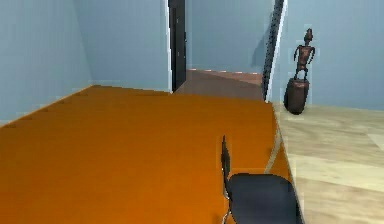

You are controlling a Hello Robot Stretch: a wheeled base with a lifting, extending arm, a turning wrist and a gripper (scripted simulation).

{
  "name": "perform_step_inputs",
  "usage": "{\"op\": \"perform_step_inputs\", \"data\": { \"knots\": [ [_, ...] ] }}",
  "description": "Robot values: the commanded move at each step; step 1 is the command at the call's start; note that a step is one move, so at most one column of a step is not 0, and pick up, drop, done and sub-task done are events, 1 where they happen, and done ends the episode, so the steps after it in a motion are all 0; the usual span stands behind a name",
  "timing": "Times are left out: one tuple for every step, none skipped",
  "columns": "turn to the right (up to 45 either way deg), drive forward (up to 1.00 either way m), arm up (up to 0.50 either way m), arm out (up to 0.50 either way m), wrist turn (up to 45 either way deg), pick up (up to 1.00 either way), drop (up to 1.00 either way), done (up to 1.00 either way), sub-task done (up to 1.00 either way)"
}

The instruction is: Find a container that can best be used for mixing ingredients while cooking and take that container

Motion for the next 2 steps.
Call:
{"op": "perform_step_inputs", "data": {
  "knots": [
    [0.0,0.00,0.38,0.00,0.0,0.00,0.00,0.00,0.00],
    [0.0,0.00,0.00,0.22,0.0,0.00,0.00,0.00,0.00]
  ]
}}
